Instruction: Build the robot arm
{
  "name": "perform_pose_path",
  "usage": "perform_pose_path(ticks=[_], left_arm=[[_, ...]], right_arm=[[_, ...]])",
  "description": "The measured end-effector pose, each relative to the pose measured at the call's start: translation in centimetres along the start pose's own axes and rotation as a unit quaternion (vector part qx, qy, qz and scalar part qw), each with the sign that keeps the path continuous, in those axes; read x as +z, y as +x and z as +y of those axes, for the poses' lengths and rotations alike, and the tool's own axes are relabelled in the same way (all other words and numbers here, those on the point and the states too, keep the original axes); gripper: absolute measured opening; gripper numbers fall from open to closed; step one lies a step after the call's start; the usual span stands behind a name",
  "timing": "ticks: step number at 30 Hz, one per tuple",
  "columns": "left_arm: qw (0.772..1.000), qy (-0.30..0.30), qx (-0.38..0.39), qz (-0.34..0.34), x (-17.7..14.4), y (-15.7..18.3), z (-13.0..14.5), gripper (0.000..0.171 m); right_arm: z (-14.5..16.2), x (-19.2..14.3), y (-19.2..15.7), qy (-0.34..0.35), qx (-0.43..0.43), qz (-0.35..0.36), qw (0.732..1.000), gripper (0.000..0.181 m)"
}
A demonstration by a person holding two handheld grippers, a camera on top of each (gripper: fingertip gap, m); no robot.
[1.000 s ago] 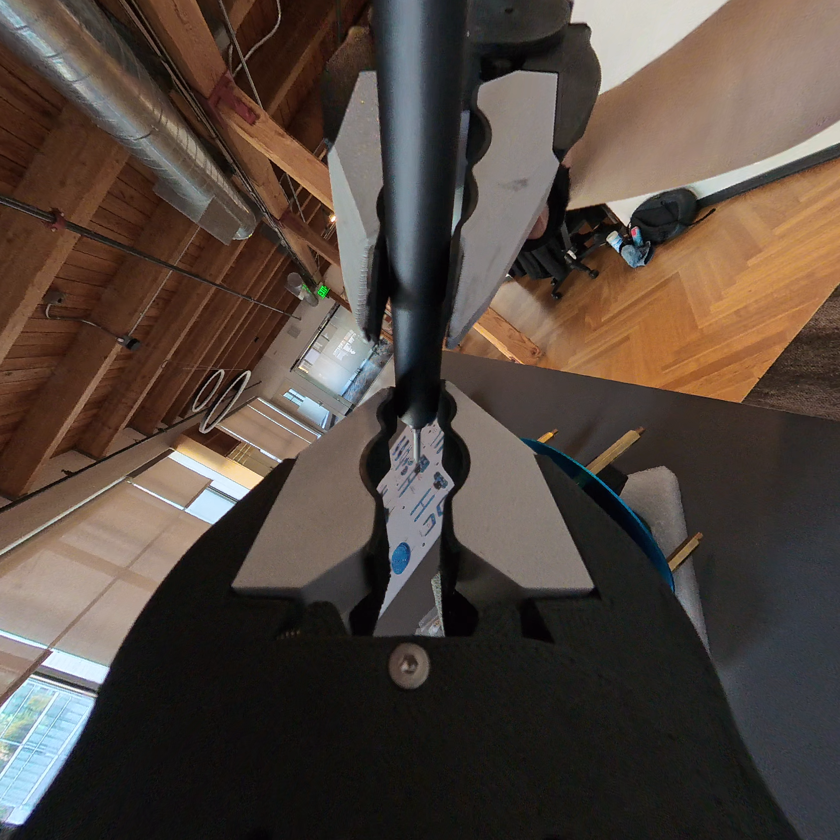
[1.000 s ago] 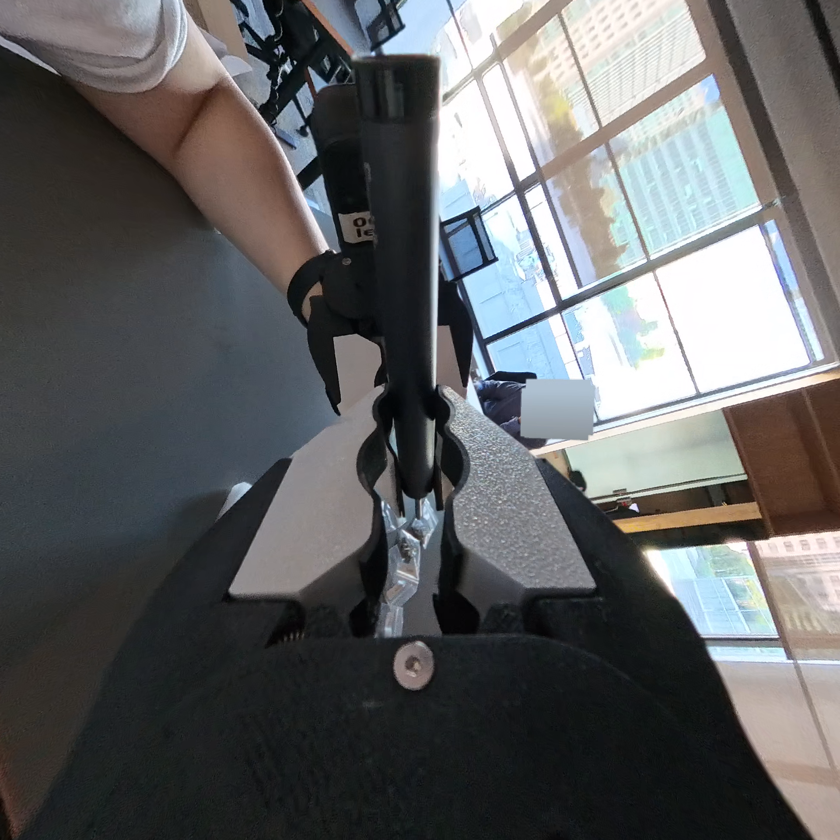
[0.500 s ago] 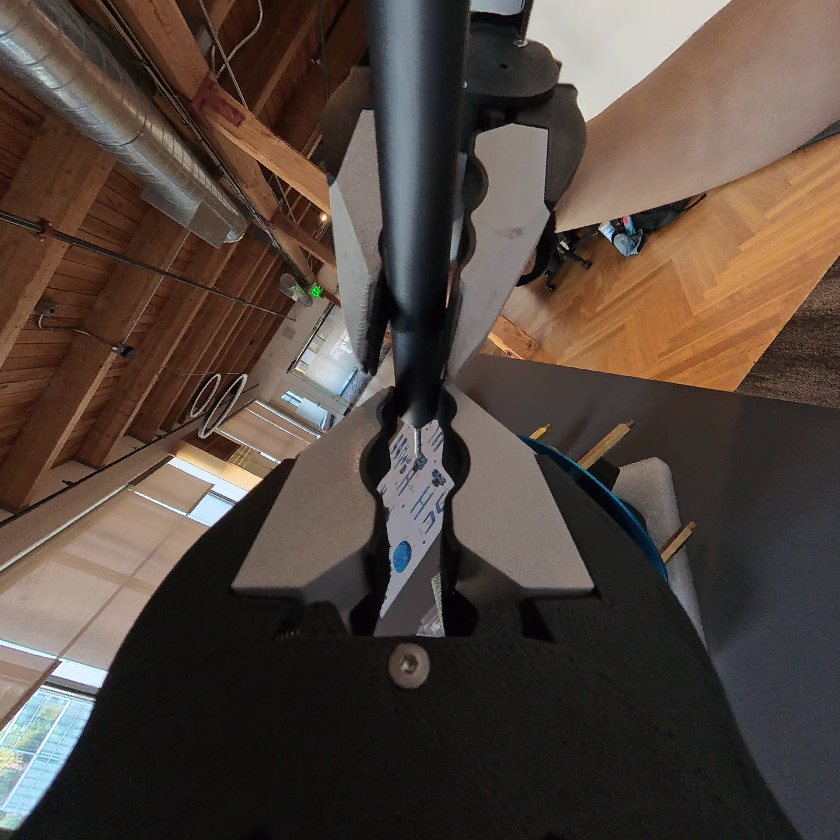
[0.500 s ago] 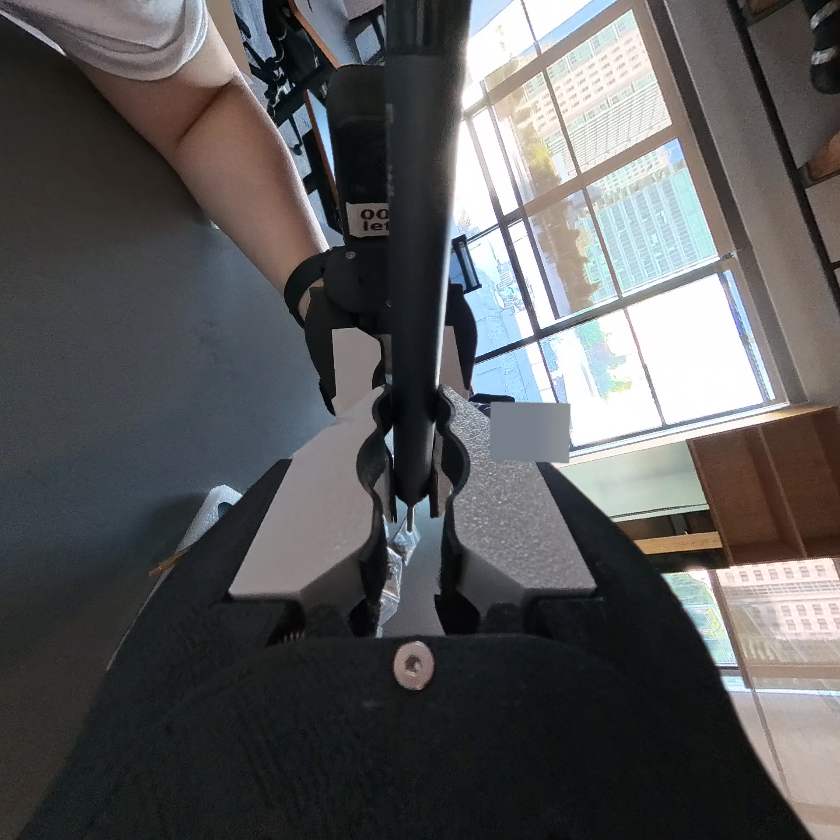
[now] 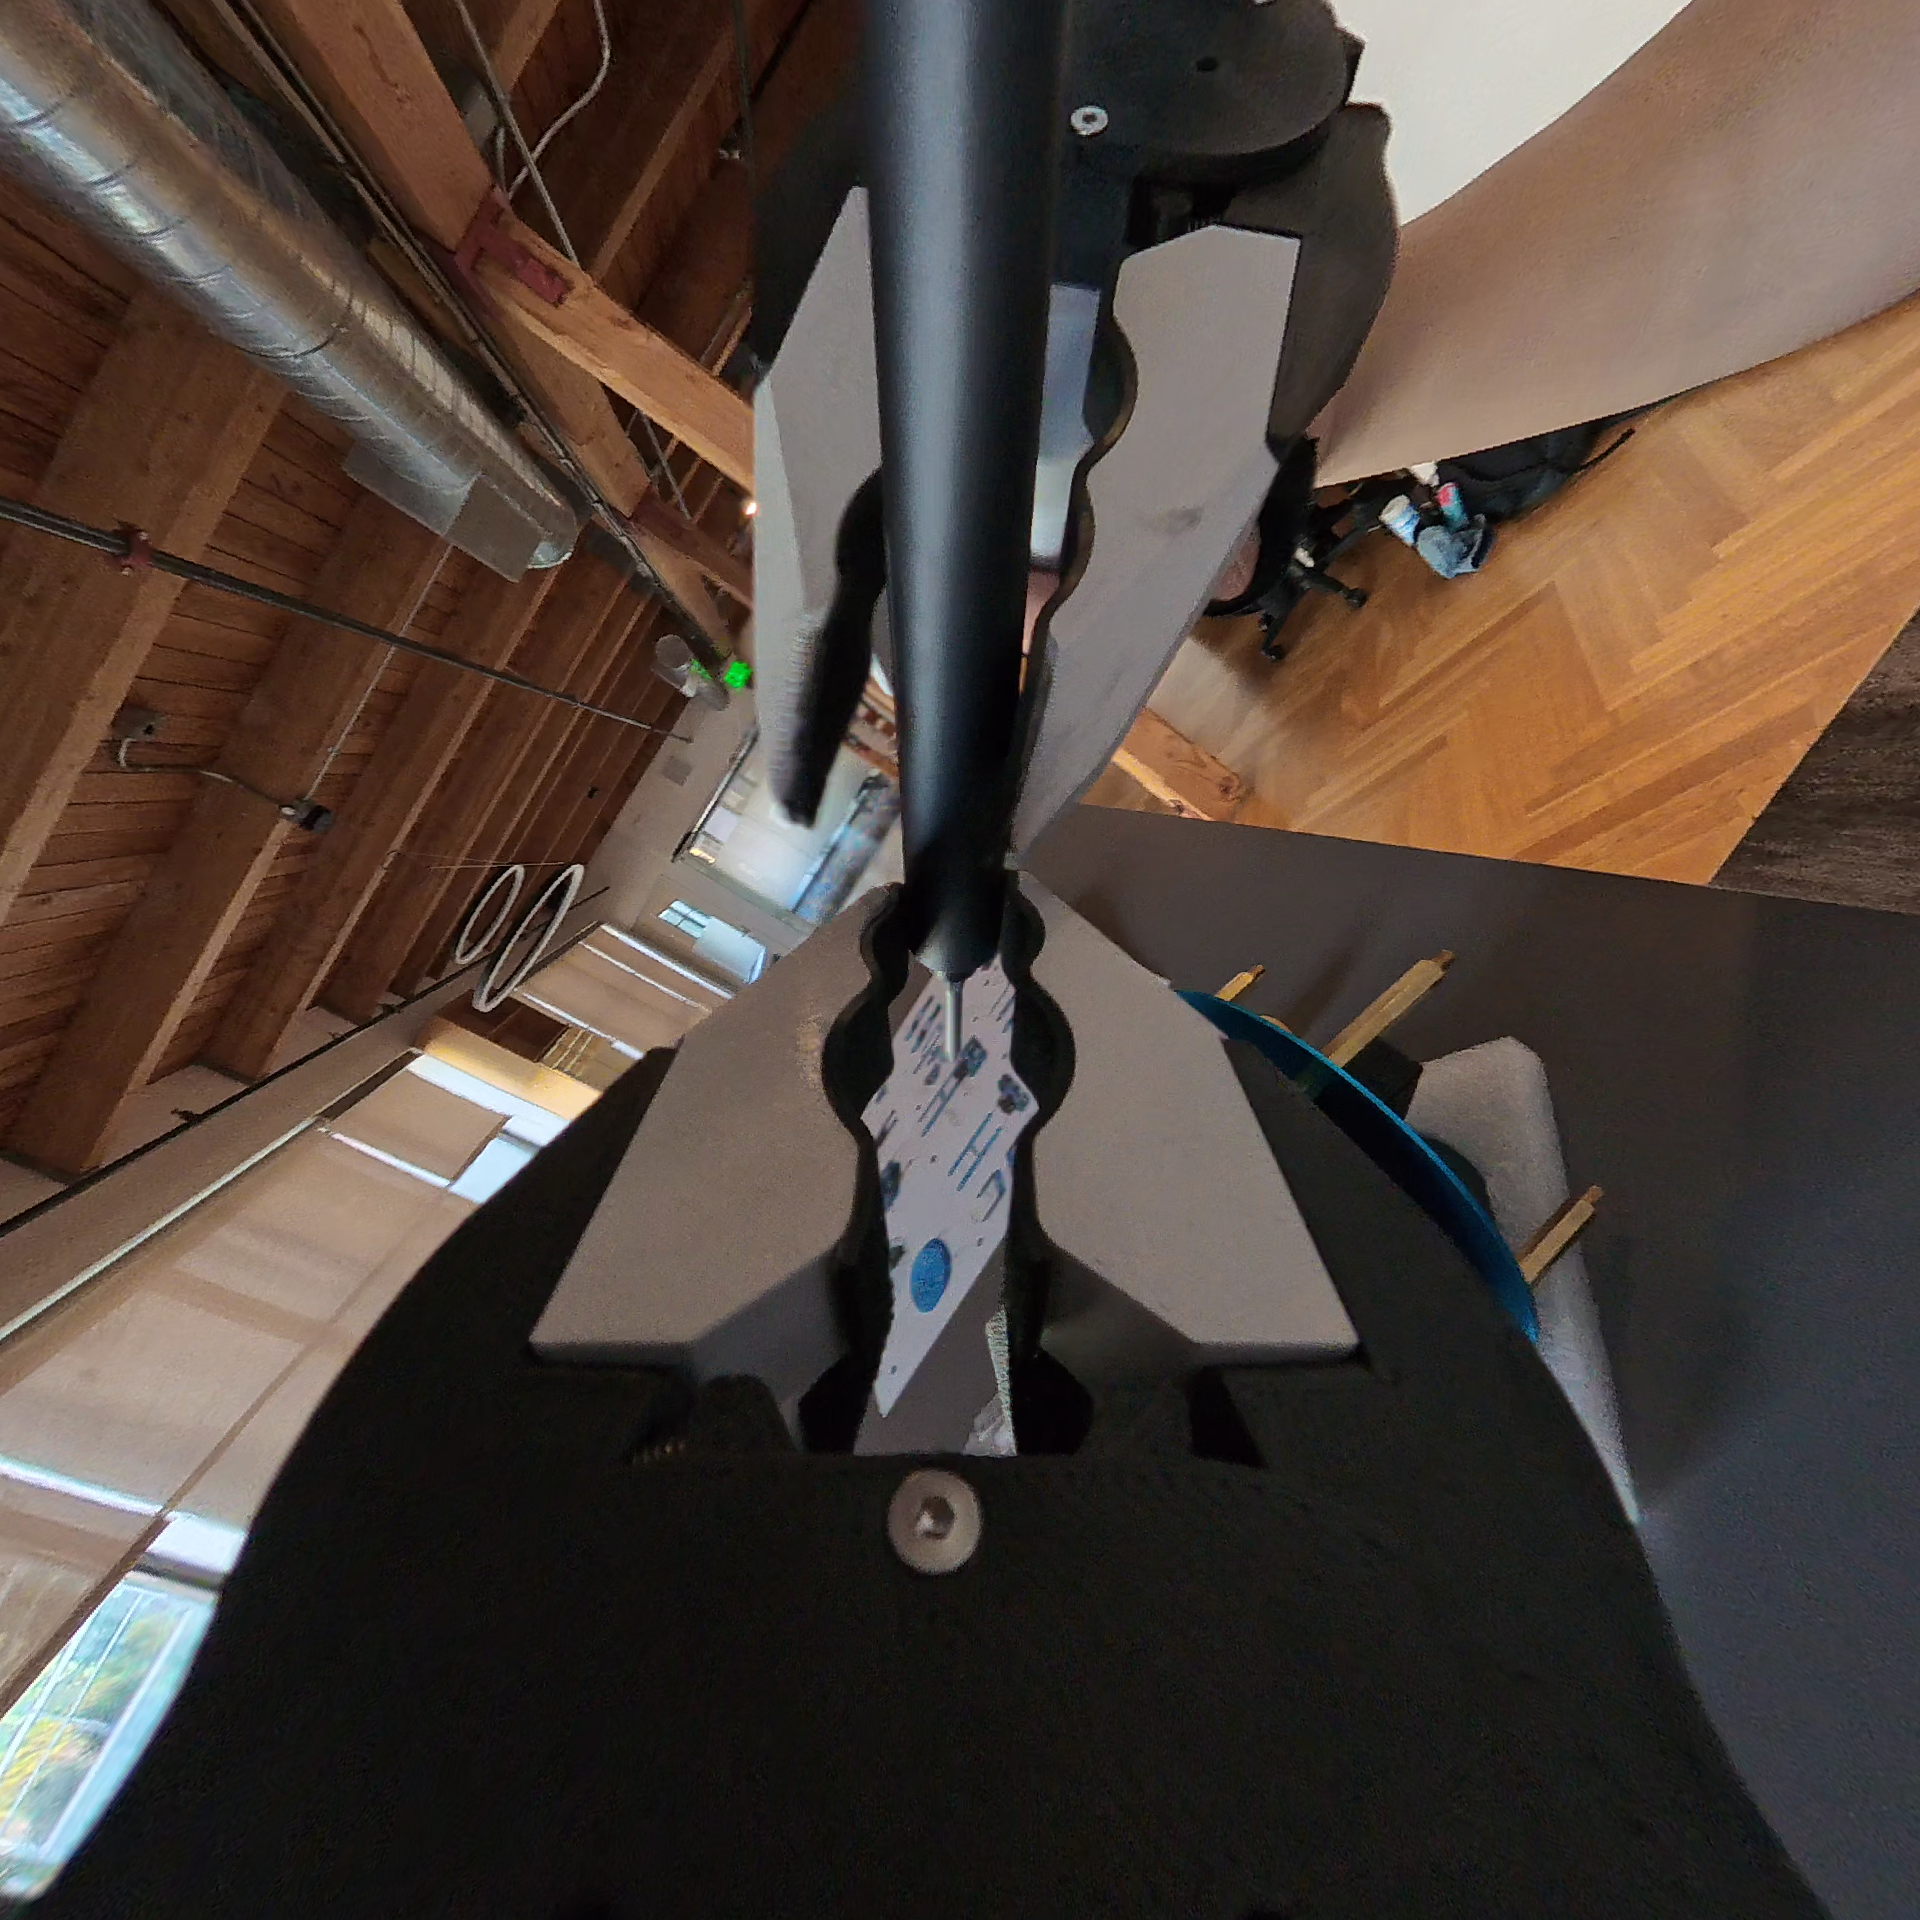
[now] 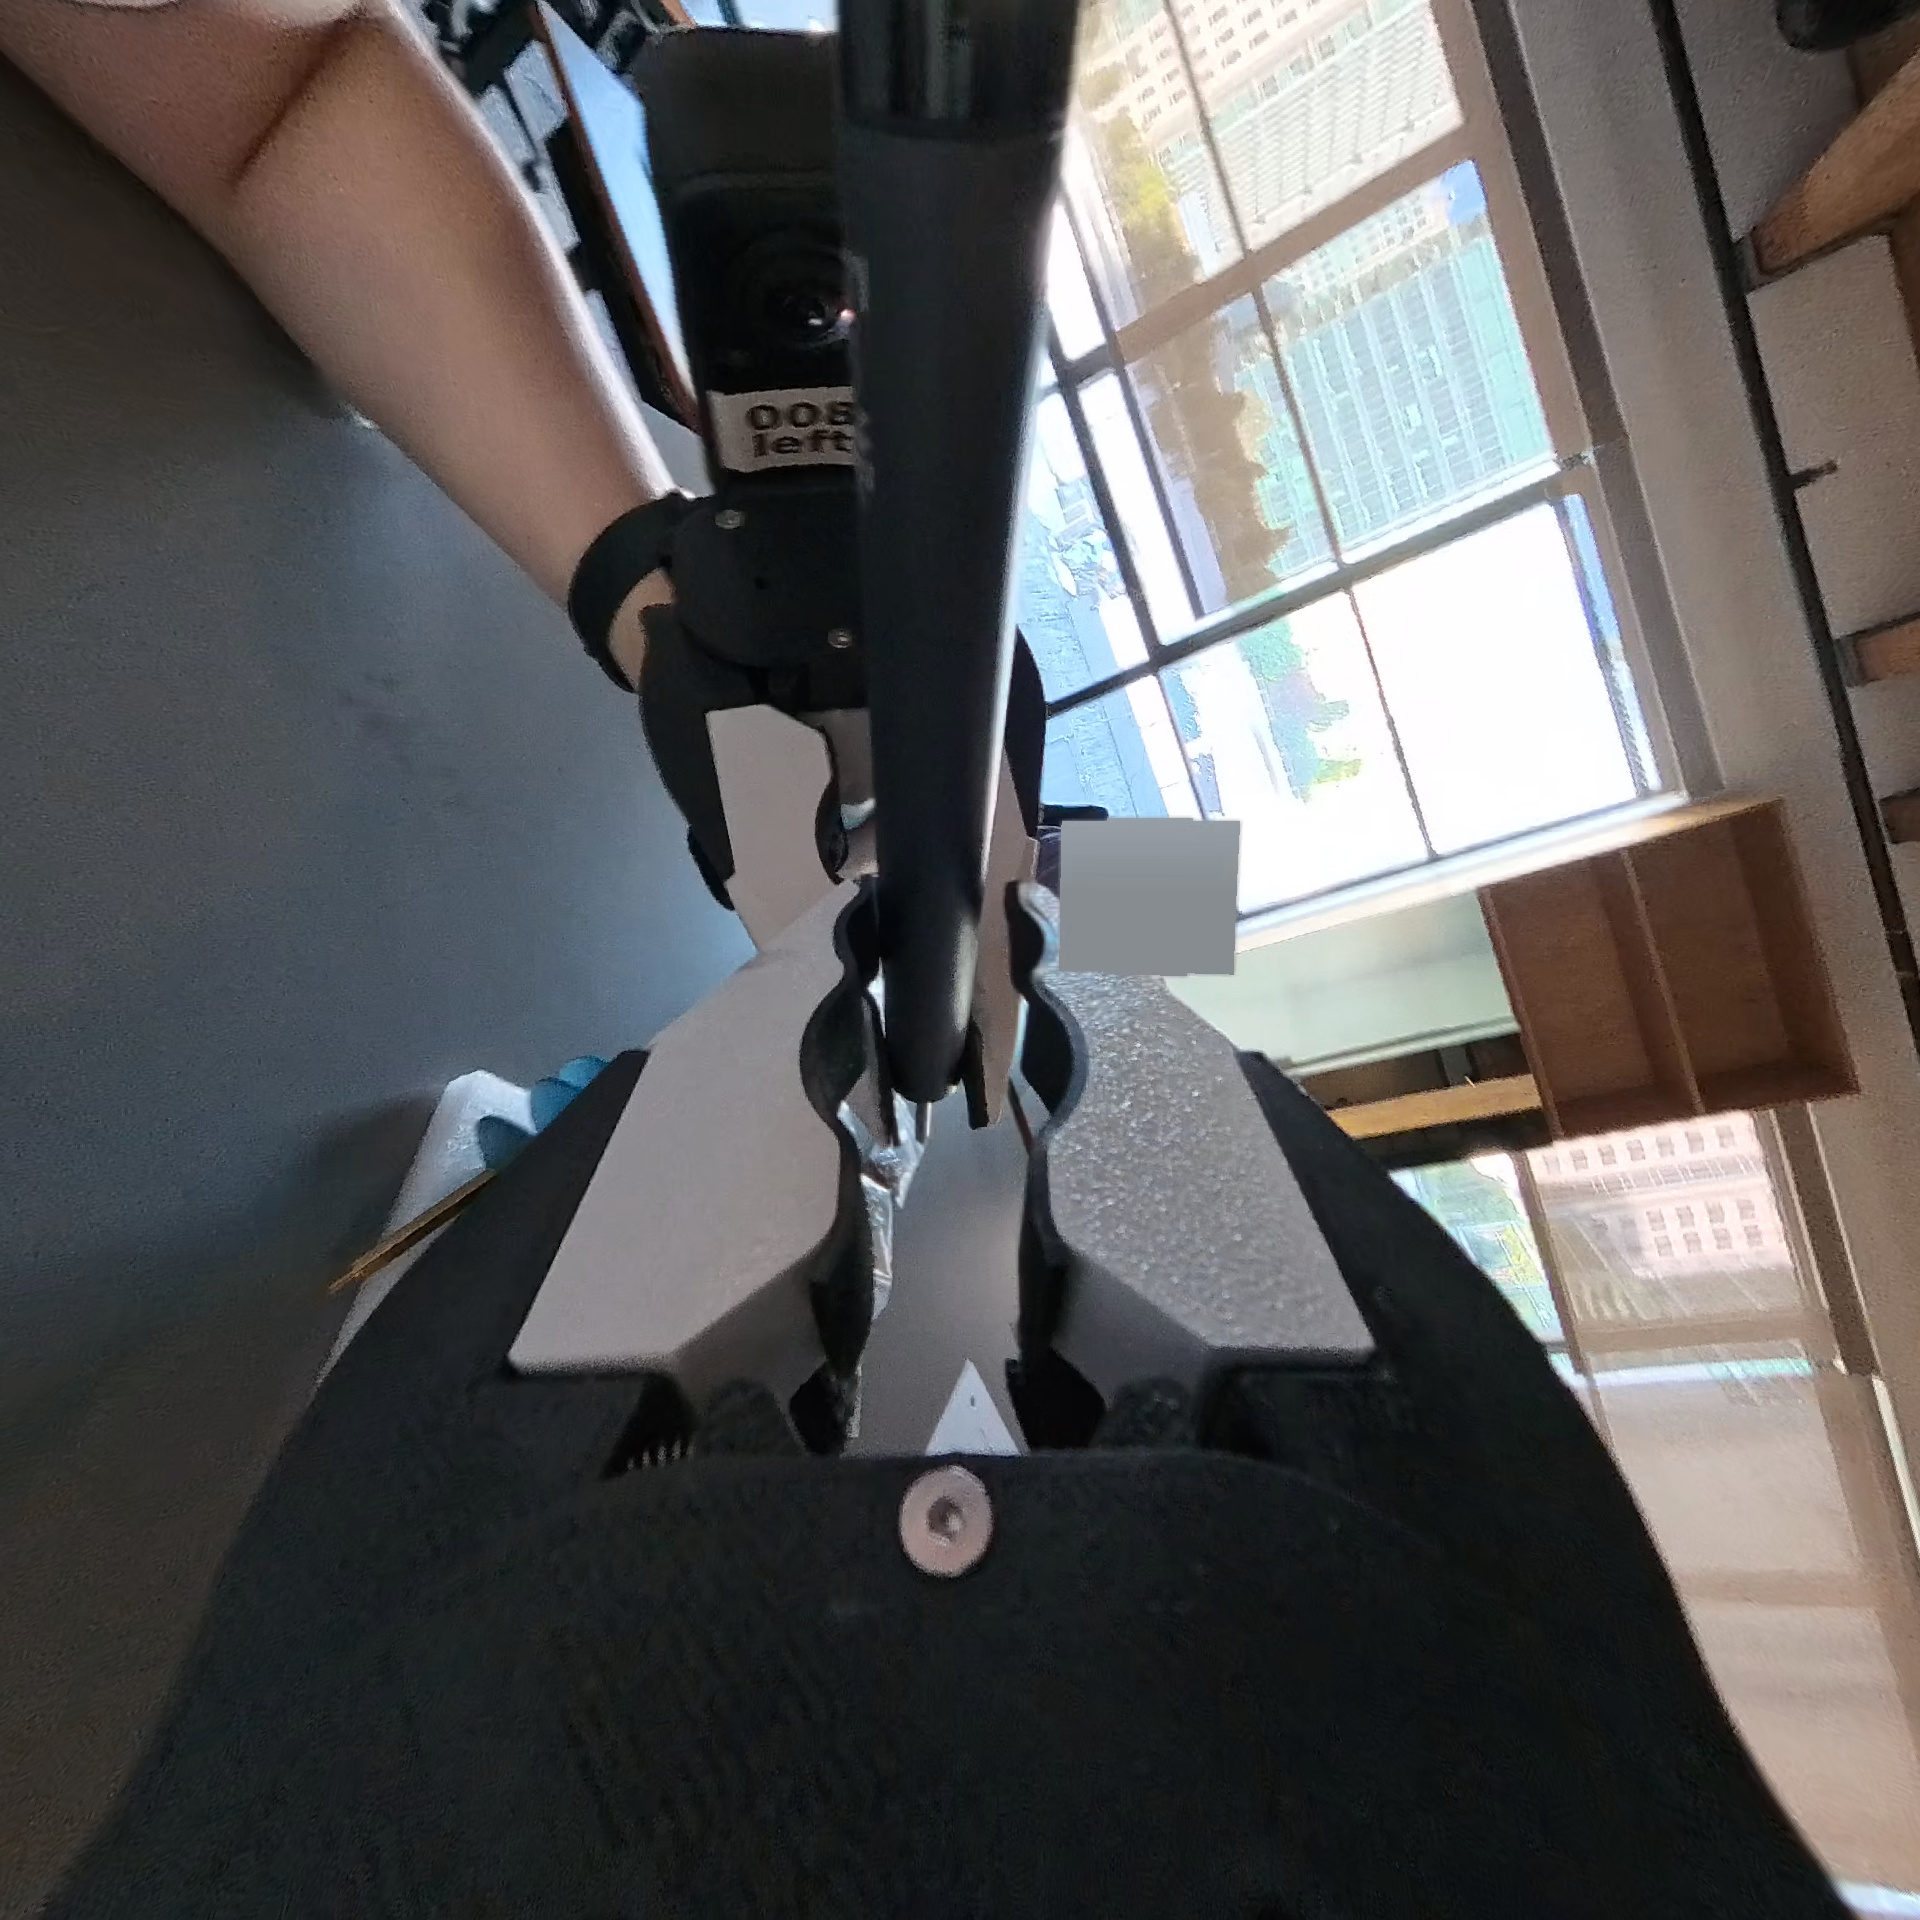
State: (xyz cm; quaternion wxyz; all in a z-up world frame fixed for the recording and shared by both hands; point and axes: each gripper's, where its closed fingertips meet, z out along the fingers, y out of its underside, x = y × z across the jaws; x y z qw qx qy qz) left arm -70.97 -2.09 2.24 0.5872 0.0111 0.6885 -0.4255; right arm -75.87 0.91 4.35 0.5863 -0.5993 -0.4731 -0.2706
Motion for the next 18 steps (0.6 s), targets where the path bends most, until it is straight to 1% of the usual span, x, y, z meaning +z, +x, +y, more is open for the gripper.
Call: perform_pose_path(ticks=[2,4,9,11,18], left_arm=[[1.0,0.004,-0.004,0.01,0.0,0.4,-0.1,0.015],[1.0,0.012,-0.004,0.023,0.0,0.8,-0.5,0.015],[0.999,0.019,-0.003,0.035,-0.1,1.1,-1.4,0.015],[0.999,0.014,-0.004,0.043,-0.1,1.2,-1.3,0.015],[0.999,0.017,-0.007,0.048,-0.2,1.2,-1.5,0.015]], right_arm=[[-0.2,-0.1,-0.5,0.016,-0.005,-0.012,1.0,0.019],[-0.5,-0.3,-1.1,0.038,0.015,-0.04,0.998,0.016],[-1.3,-1.0,-1.3,0.091,0.076,-0.078,0.99,0.017],[-1.3,-1.1,-1.4,0.094,0.097,-0.09,0.987,0.018],[-1.4,-1.2,-1.1,0.091,0.063,-0.068,0.991,0.016]])
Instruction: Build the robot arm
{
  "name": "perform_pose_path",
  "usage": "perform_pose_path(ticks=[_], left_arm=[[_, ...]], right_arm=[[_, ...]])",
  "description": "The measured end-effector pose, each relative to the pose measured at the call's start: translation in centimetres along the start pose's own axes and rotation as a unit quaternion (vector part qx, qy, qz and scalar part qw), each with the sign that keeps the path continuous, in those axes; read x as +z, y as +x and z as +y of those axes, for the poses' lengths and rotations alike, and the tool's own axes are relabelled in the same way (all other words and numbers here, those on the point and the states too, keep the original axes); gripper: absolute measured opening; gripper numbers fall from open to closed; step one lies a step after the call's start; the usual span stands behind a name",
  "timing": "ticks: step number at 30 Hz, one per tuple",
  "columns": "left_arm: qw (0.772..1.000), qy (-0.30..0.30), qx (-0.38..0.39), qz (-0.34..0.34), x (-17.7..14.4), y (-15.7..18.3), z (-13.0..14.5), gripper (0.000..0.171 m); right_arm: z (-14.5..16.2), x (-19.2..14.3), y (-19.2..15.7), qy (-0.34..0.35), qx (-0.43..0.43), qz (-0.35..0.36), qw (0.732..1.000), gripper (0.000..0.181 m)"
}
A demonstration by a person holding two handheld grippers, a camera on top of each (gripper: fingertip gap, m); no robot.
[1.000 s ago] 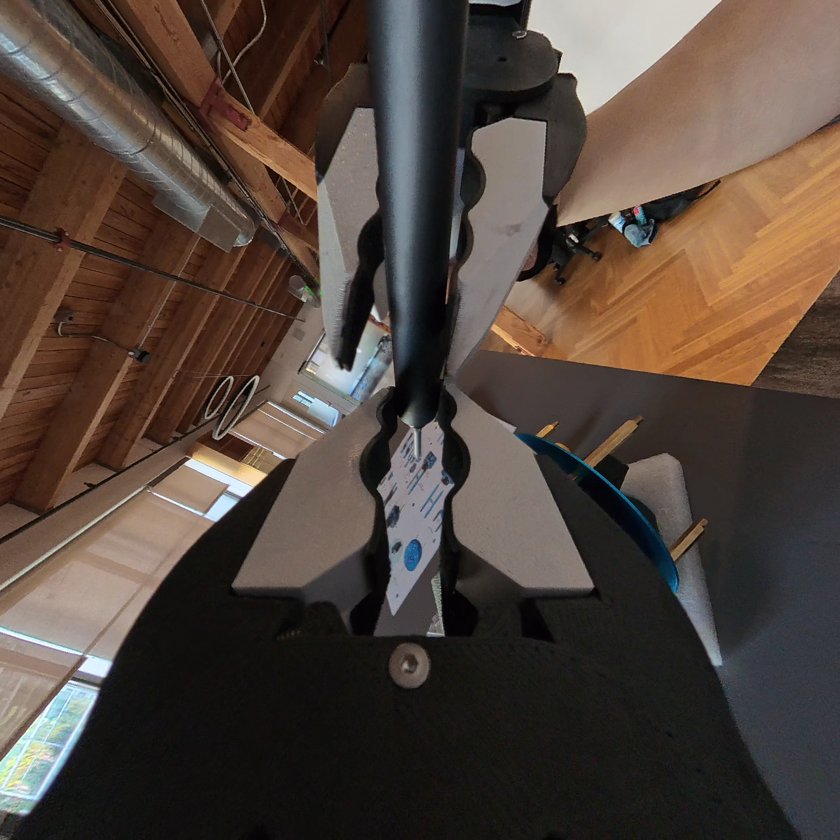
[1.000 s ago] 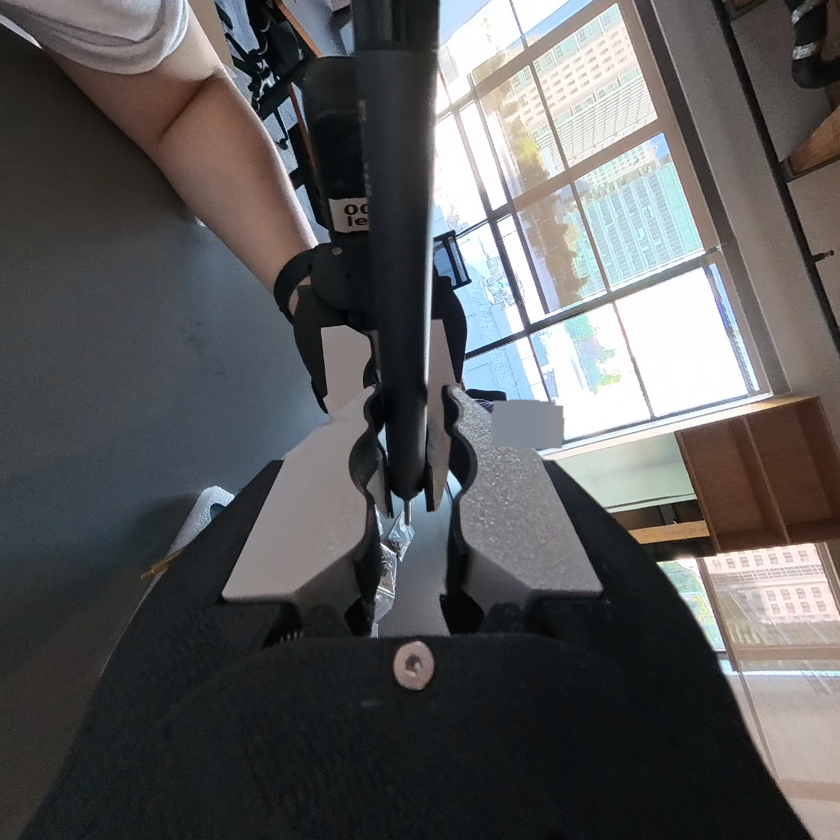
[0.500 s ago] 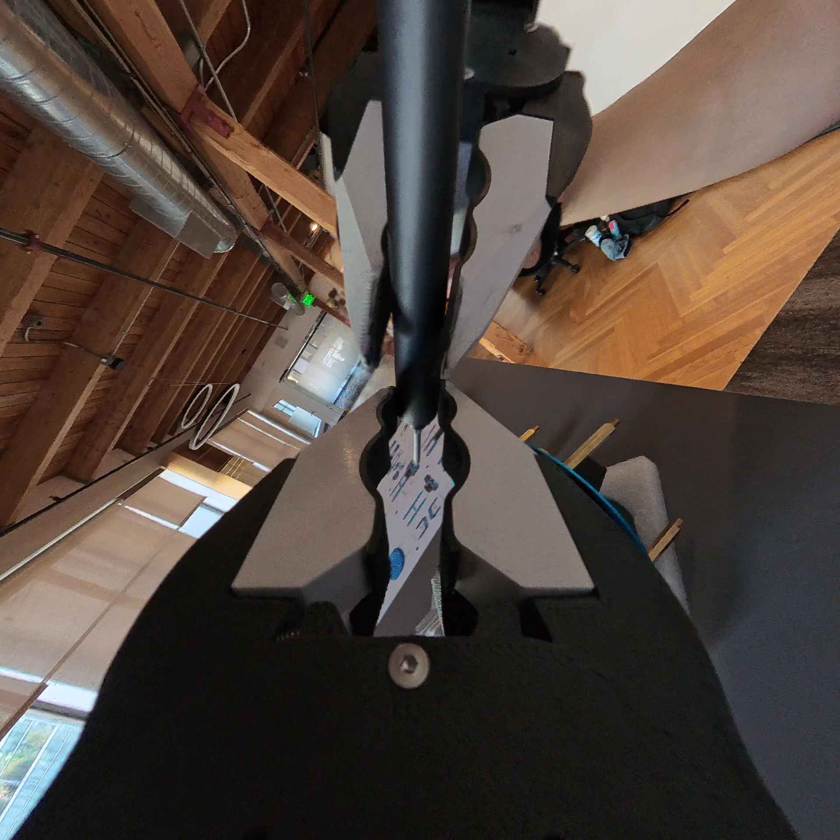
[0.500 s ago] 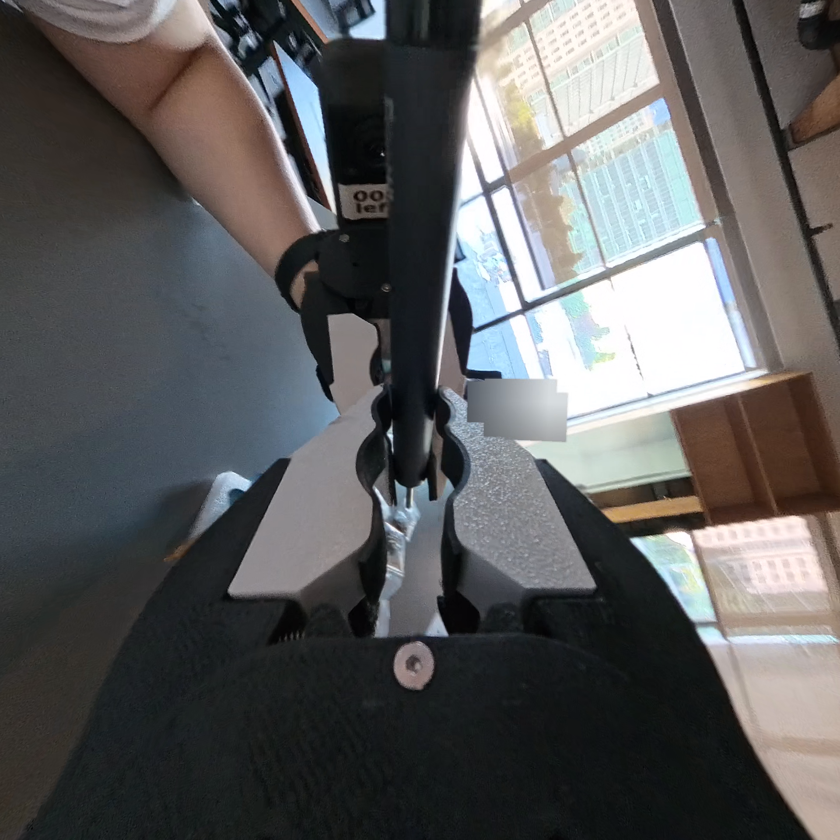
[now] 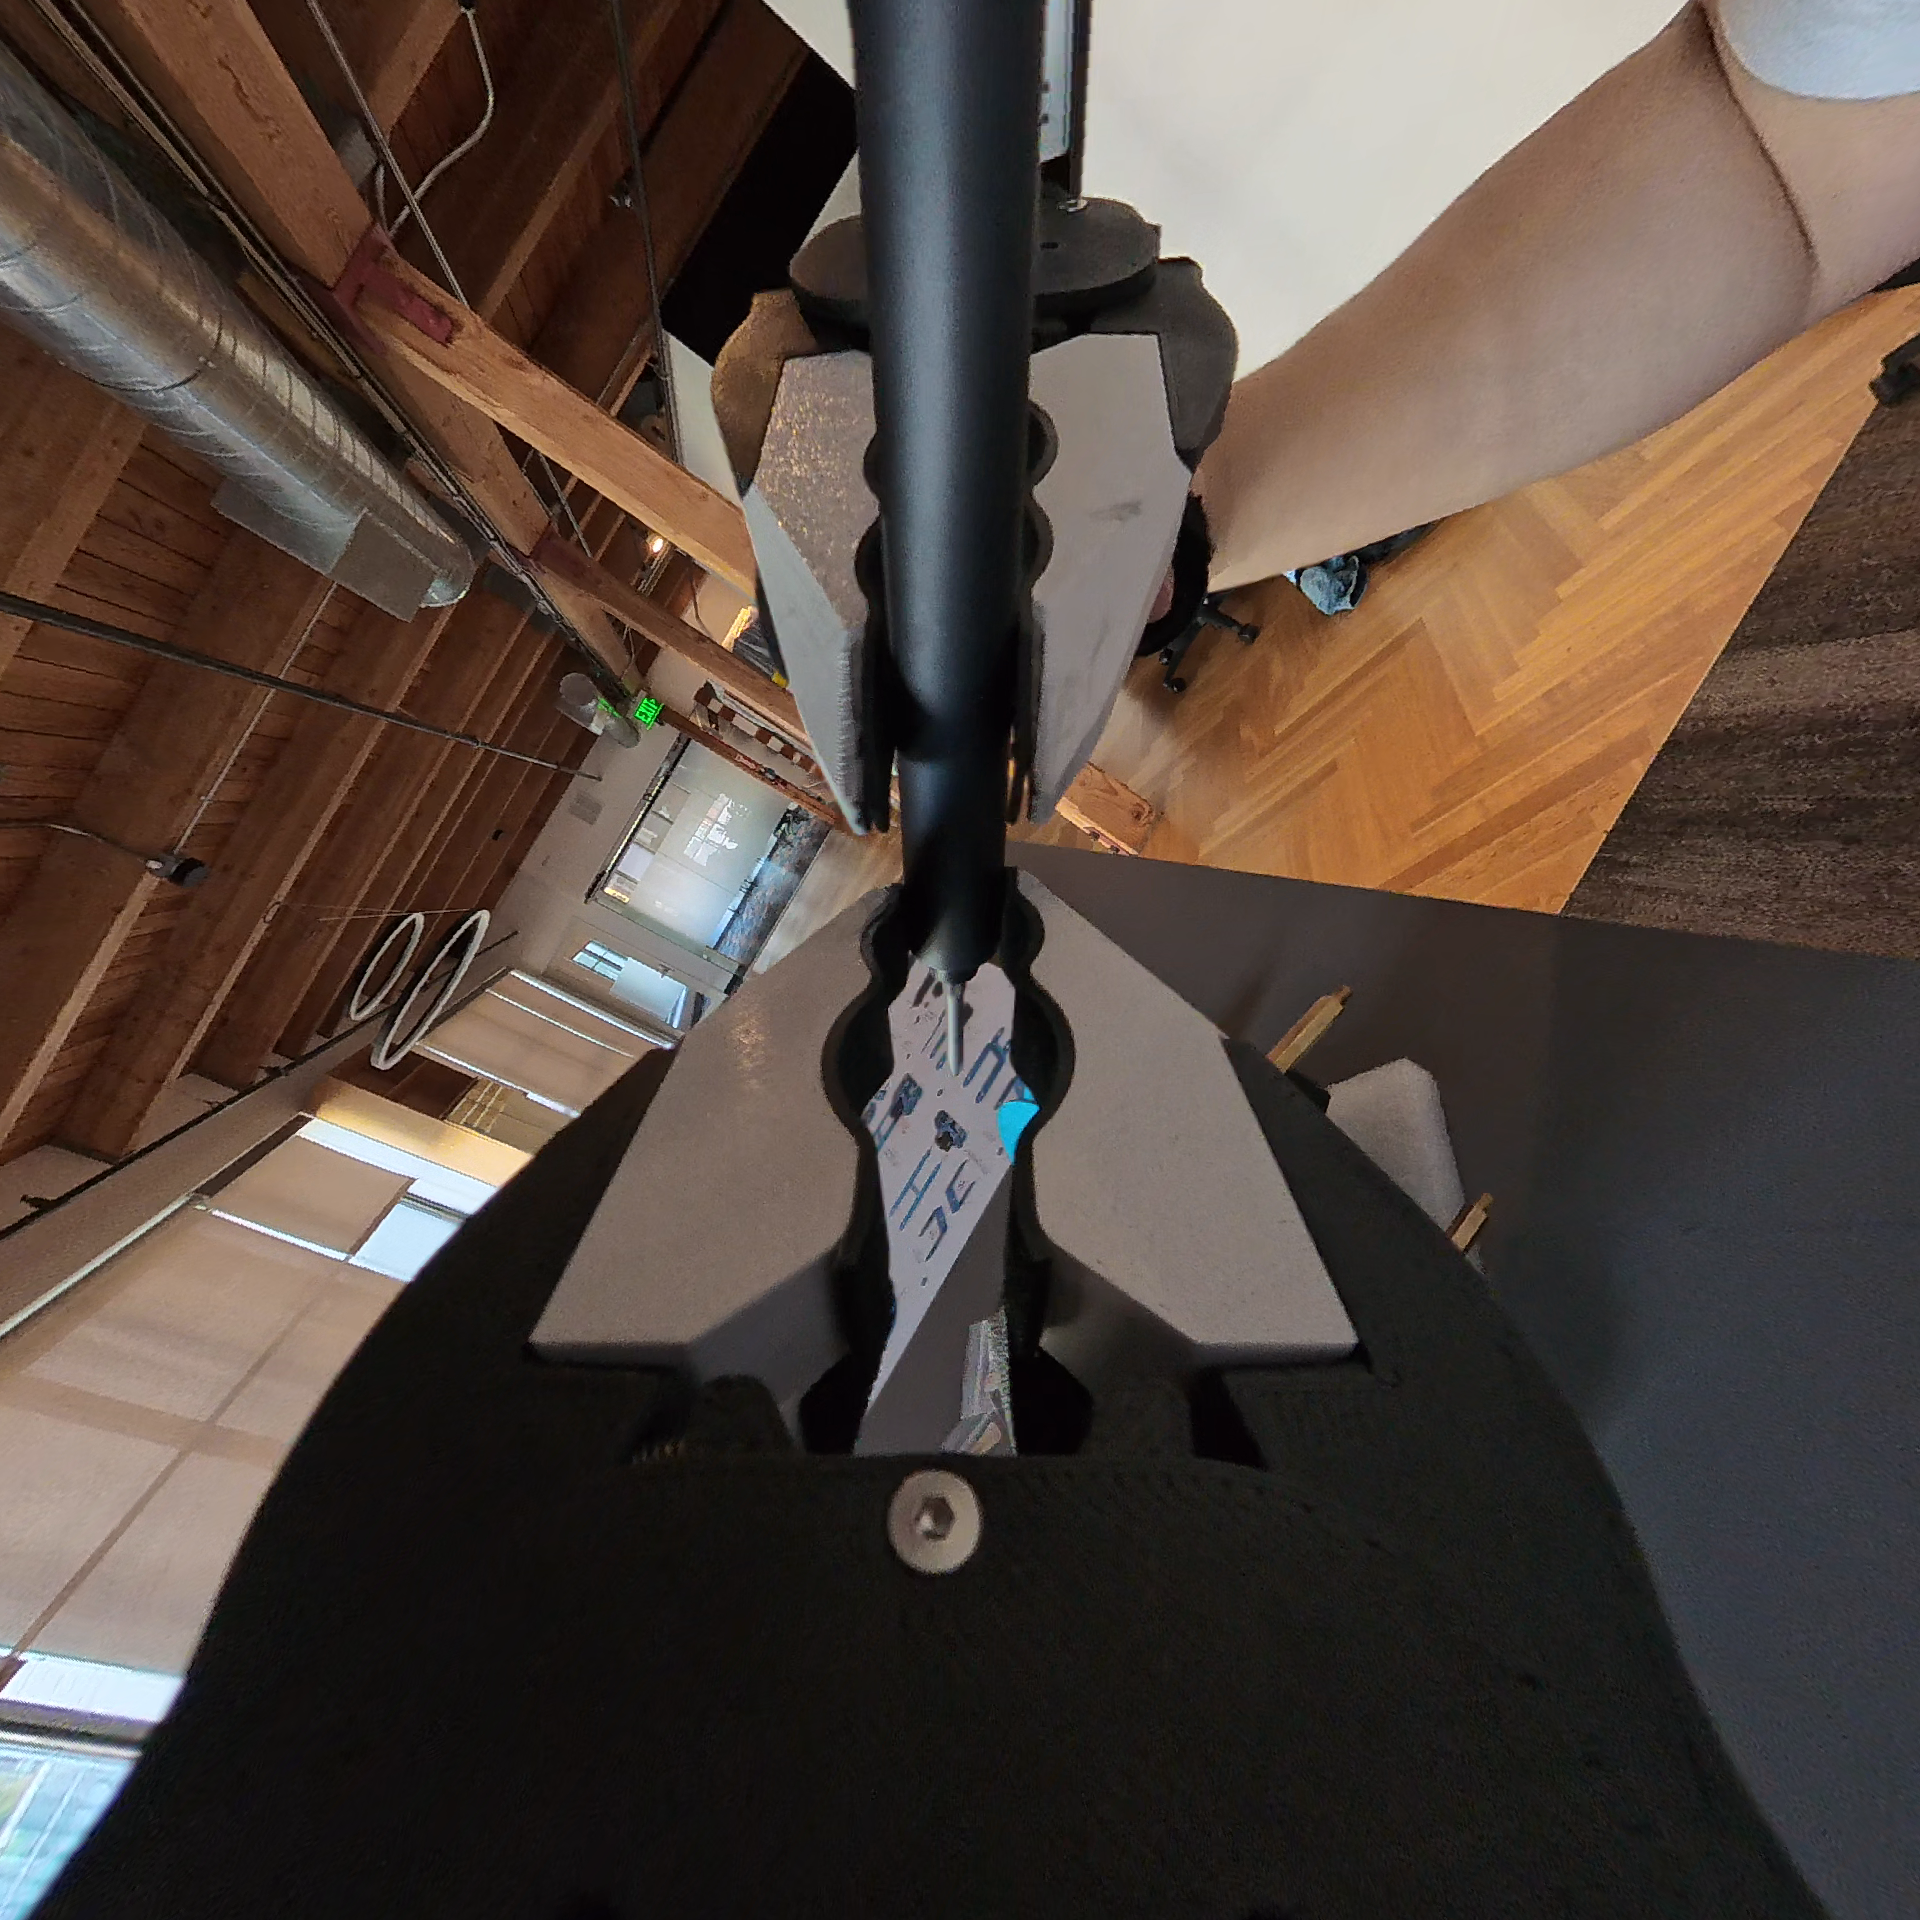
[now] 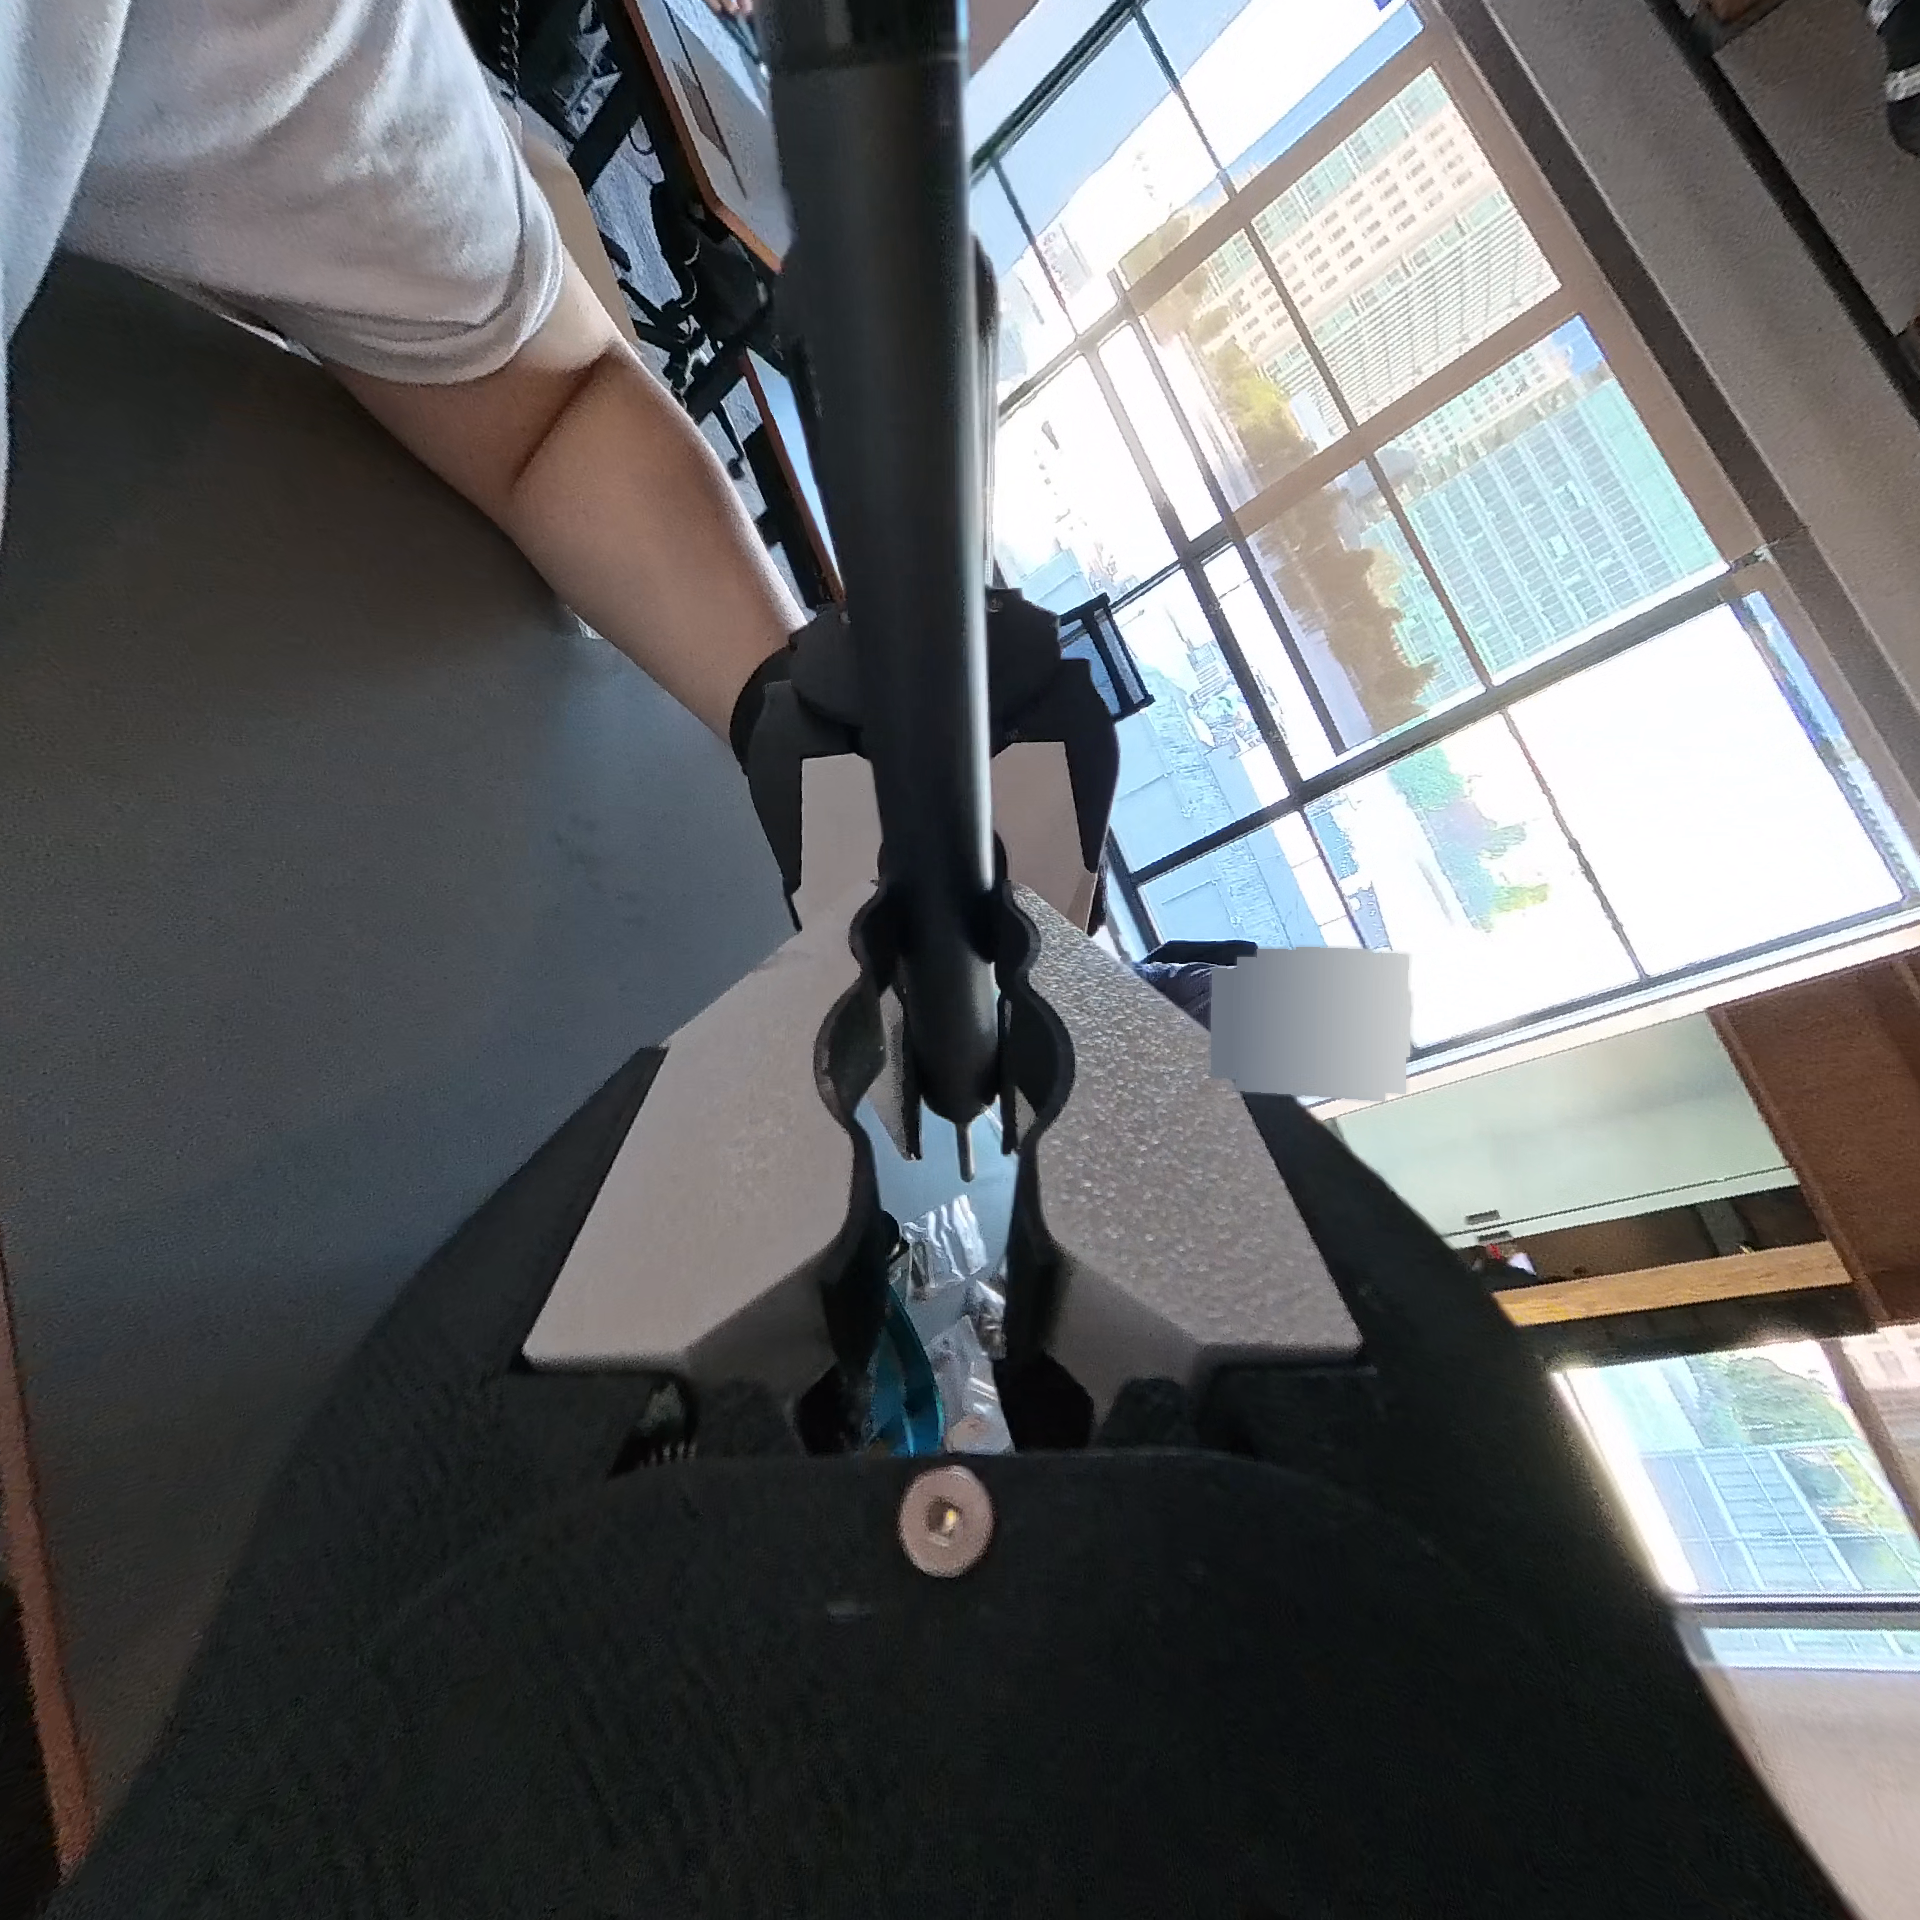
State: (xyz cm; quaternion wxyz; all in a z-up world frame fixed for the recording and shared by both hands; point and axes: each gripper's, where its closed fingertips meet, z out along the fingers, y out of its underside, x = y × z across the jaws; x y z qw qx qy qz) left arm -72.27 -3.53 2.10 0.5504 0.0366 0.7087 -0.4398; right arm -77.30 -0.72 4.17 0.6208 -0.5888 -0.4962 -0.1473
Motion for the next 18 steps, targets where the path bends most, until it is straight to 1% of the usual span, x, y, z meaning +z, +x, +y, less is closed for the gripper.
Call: perform_pose_path(ticks=[9,13,18], left_arm=[[0.999,0.009,-0.018,0.026,0.1,0.71,-0.4,0.015],[1.0,0.007,-0.018,0.024,0.05,0.56,-0.35,0.015],[0.999,0.001,-0.015,0.03,0.07,0.67,-0.27,0.015]], right_arm=[[-0.23,-0.06,-0.52,-0.021,-0.055,0.003,0.998,0.015],[-0.27,-0.1,-0.36,-0.007,-0.025,0.0,1.0,0.016],[-0.18,-0.14,-0.45,-0.011,-0.043,0.006,0.999,0.016]])
